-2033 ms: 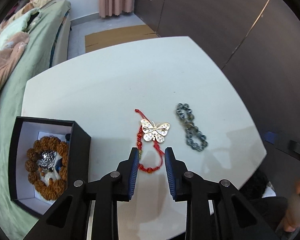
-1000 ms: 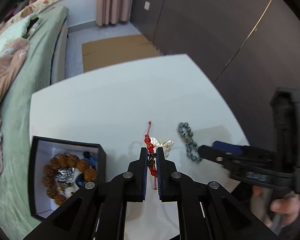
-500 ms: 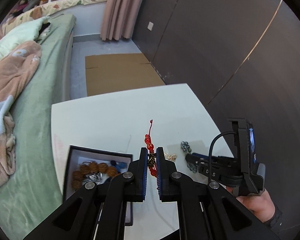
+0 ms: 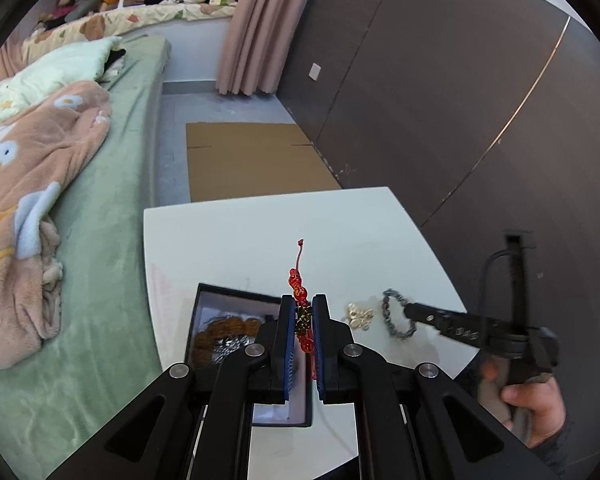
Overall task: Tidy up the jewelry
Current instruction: 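Carry both bracelets over the box and open both tools to drop them, then move the left tool to the gold butterfly pendant and close on it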
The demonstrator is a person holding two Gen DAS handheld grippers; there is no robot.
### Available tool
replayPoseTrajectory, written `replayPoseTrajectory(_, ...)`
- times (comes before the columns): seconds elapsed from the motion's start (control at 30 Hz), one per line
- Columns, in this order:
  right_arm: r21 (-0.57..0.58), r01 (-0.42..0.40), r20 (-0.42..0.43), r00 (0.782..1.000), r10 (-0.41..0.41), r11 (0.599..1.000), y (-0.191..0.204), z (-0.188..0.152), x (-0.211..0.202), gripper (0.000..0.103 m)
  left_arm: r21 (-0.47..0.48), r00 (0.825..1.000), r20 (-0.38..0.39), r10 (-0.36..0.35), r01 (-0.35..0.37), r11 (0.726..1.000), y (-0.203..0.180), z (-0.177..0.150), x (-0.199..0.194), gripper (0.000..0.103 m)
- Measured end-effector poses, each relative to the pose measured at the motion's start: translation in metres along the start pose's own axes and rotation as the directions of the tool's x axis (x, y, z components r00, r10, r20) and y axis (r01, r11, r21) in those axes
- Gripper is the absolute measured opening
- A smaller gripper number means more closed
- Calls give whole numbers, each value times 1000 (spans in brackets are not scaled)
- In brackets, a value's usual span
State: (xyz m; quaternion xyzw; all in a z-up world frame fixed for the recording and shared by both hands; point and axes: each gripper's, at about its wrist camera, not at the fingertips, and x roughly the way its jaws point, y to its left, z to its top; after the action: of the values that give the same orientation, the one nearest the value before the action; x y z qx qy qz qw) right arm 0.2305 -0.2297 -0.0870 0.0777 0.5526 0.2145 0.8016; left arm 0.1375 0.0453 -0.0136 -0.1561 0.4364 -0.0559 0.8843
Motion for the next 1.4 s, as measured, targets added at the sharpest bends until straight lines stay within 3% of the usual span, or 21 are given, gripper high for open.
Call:
replayPoseTrajectory(0.13, -11, -30, 32, 999, 31, 999, 11, -3, -15, 12, -33, 996, -86, 33, -36, 999, 14, -10, 17, 14)
replayPoseTrajectory(0.2, -16, -53, 47, 997, 53, 998, 19, -4, -22, 12, -50, 996, -81, 25, -29, 998, 21, -15, 16, 48)
replayPoseTrajectory(0.23, -18, -62, 52, 997, 62, 998, 21, -4, -23, 12, -58, 997, -76, 26, -30, 998, 24, -17, 15, 84)
replayPoseTrajectory(0.27, -23, -78, 62, 995, 79, 997, 25, -5, -27, 12, -65, 997, -68, 29, -33, 997, 27, -19, 13, 100)
replayPoseTrajectory(0.6, -118, -229, 155, 957, 245, 966, 72, -10, -45, 12, -123, 998, -12, 64, -65, 990, 57, -30, -19, 100)
replayPoseTrajectory(0.87, -192, -382, 131, 903, 410, 904, 119, -12, -34, 12, -175, 995, 13, 99, -95, 980, 82, -37, -39, 100)
replayPoseTrajectory(0.93, -220, -388, 108, 902, 418, 895, 132, -14, -28, 14, -180, 994, 18, 109, -104, 978, 85, -38, -43, 100)
replayPoseTrajectory(0.97, -233, -375, 84, 911, 403, 897, 138, -15, -24, 20, -180, 993, 21, 113, -107, 978, 86, -39, -46, 100)
replayPoseTrajectory(1.03, -228, -346, 68, 927, 370, 910, 136, -18, -18, 64, -171, 992, 30, 125, -118, 978, 86, -39, -50, 100)
replayPoseTrajectory(1.1, -205, -334, 102, 928, 359, 920, 129, -19, -21, 76, -157, 990, 39, 137, -129, 979, 83, -40, -52, 100)
replayPoseTrajectory(1.23, -141, -372, 107, 916, 388, 918, 105, -16, -27, 76, -130, 988, 50, 148, -140, 982, 75, -38, -53, 100)
replayPoseTrajectory(1.4, -85, -359, 125, 922, 368, 929, 81, -15, -35, 76, -97, 990, 58, 131, -126, 987, 59, -34, -49, 100)
